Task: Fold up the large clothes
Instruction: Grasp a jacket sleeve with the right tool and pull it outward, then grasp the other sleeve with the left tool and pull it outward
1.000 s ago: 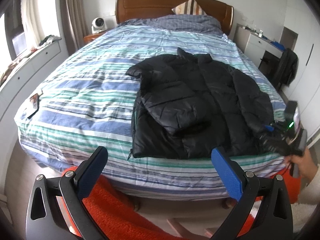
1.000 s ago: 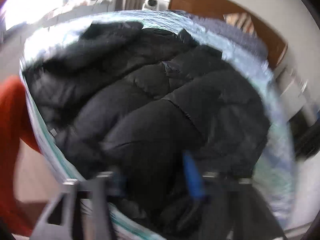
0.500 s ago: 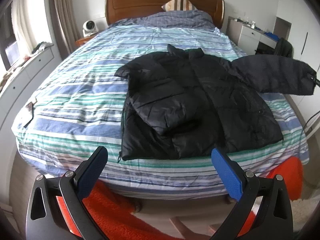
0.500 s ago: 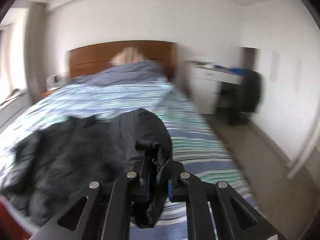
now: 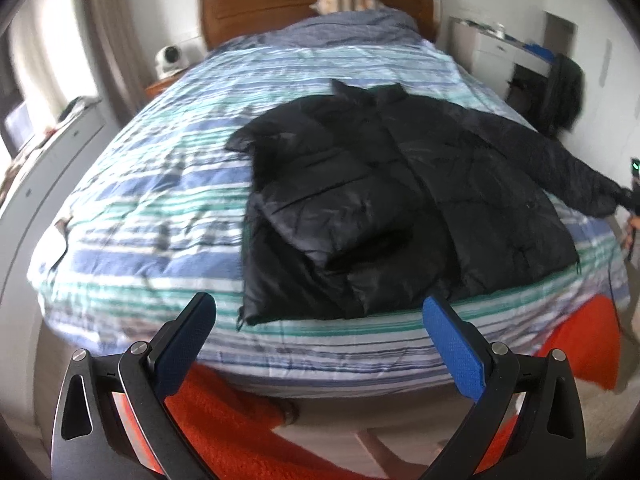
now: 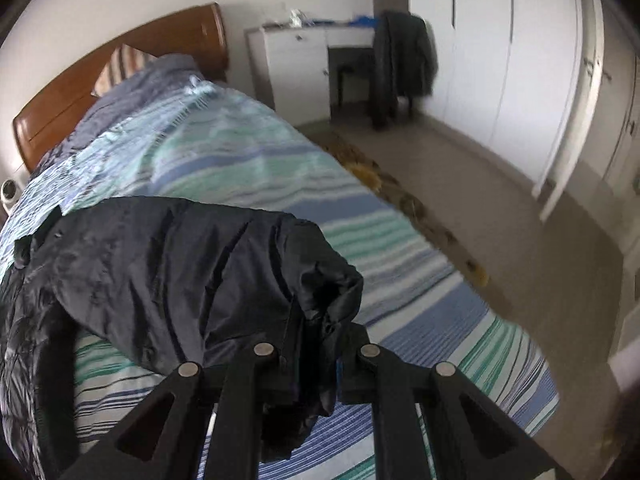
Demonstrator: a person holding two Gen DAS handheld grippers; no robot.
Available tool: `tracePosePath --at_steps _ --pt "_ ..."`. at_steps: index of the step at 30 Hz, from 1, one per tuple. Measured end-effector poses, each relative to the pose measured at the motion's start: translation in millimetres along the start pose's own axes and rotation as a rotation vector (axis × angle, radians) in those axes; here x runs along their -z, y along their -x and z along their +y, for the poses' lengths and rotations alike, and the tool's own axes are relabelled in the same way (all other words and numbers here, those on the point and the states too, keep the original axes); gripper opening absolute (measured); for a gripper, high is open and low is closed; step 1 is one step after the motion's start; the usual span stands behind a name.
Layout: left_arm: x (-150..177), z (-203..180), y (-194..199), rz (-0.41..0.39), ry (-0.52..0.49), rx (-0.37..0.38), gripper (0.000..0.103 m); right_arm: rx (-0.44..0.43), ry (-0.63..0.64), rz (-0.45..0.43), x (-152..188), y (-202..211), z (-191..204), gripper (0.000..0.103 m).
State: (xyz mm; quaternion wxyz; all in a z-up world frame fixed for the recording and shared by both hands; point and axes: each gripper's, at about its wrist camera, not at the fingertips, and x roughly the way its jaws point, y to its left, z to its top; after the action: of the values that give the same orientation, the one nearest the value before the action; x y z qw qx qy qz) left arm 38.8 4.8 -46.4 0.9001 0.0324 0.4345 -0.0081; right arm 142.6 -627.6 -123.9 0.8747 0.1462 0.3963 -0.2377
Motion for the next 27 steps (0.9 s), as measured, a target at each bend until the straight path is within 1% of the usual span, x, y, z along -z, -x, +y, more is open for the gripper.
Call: tracePosePath --at_steps 3,5,7,8,9,12,14,16,19,20,21,22,23,24,26,27 --pt "-4 -6 -12 -0.003 -0.098 0.036 0.103 -0.028 -0.048 0.024 12 -13 -11 0.019" --pt "-8 -13 -23 -0.003 -0.188 0.042 0.103 -0.048 -0.094 0.058 20 -21 -20 0.033" --pt "-12 -20 -32 -0.014 -0.271 0.052 0.103 -0.029 -0.138 0.078 28 -24 -32 0.07" --pt "-15 -25 -37 -0.015 -0.32 0.051 0.103 -0.031 -0.162 0.067 32 -20 -41 0.075" --pt "-16 -30 -41 -0.022 -0.352 0.058 0.103 -0.031 -0.187 0.051 36 -12 -50 0.077" --pt "-24 -47 -60 -0.033 -0.475 0.076 0.103 -0.025 -0.22 0.02 45 13 -64 0.077" --pt "-30 -56 -82 -0.026 -0.533 0.083 0.103 -0.054 -0.209 -0.004 56 37 -62 0.077" --pt "-38 -58 -109 -0.003 -0.535 0.101 0.103 -0.095 -0.166 -0.022 67 58 -48 0.077" --pt "-51 -49 -149 0.076 -0.462 0.149 0.102 -0.161 -0.084 -0.048 85 87 -19 0.077" --pt "-51 -45 -160 0.101 -0.432 0.171 0.093 -0.192 -0.041 -0.06 94 100 -3 0.077" --pt "-53 -39 -170 0.124 -0.399 0.197 0.08 -0.215 -0.011 -0.067 101 110 10 0.077" --pt "-54 -35 -174 0.135 -0.375 0.222 0.074 -0.231 0.009 -0.072 105 115 20 0.077" --pt "-55 -30 -173 0.13 -0.346 0.245 0.056 -0.267 0.047 -0.077 113 124 38 0.077" --pt "-56 -28 -169 0.119 -0.329 0.25 0.036 -0.296 0.077 -0.079 120 130 52 0.077" --pt "-59 -17 -154 0.097 -0.288 0.262 0.022 -0.345 0.135 -0.084 130 141 81 0.077" --pt "-62 -6 -142 0.078 -0.254 0.273 0.02 -0.364 0.156 -0.087 133 146 93 0.077"
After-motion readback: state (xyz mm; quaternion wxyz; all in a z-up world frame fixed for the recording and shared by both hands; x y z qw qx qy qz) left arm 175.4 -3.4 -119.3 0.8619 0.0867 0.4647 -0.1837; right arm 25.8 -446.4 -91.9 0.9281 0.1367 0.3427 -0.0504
